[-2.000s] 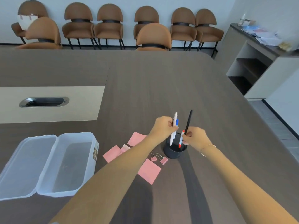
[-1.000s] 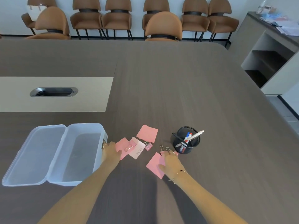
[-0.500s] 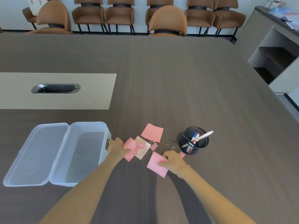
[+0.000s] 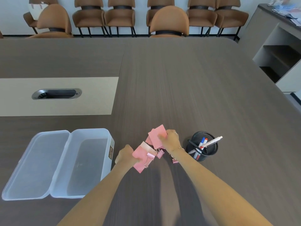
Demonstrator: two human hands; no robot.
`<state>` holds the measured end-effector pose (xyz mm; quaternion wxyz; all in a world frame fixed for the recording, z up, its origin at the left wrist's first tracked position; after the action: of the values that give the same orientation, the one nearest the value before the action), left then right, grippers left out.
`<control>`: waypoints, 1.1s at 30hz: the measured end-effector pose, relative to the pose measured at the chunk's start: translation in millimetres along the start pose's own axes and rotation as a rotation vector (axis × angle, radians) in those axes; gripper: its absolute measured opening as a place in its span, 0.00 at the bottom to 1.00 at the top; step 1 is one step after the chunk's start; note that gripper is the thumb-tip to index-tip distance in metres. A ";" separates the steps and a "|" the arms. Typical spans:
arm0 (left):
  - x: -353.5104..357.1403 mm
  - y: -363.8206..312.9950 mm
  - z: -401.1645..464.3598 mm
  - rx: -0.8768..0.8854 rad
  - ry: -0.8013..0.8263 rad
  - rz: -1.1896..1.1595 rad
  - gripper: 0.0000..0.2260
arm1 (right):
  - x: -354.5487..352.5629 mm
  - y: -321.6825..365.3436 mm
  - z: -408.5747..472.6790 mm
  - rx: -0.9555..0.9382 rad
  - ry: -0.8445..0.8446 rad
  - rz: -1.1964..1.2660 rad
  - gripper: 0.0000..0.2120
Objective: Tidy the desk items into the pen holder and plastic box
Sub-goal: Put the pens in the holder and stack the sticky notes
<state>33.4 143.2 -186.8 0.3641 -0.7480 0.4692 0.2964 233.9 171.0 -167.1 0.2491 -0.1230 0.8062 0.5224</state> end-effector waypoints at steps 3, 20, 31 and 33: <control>3.7 4.5 7.2 0.044 -0.004 -0.034 0.18 | 11.7 3.2 16.3 -0.040 0.085 -0.158 0.14; -13.5 -3.5 -4.8 0.159 0.119 -0.100 0.15 | 16.4 13.3 17.7 -0.009 0.159 -0.610 0.15; -51.3 11.7 -29.3 0.198 -0.137 -0.393 0.16 | -23.6 41.8 -39.9 -0.043 0.107 0.355 0.16; -50.6 8.0 -34.6 0.225 -0.097 -0.398 0.18 | -22.1 42.6 -55.0 -0.064 0.189 0.472 0.16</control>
<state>10.1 137.0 -129.8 0.5185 -0.7653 0.3244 0.2004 218.1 138.0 -104.0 0.0398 0.0123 0.8153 0.5775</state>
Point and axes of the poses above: each hand's wrist, its own z-axis towards the middle knuckle, its own x-axis out of the palm, y = z × x, the point moved 5 cm from there along z, towards the middle knuckle, and after that the axes turned 8 degrees about z, right-handed, at the moved point
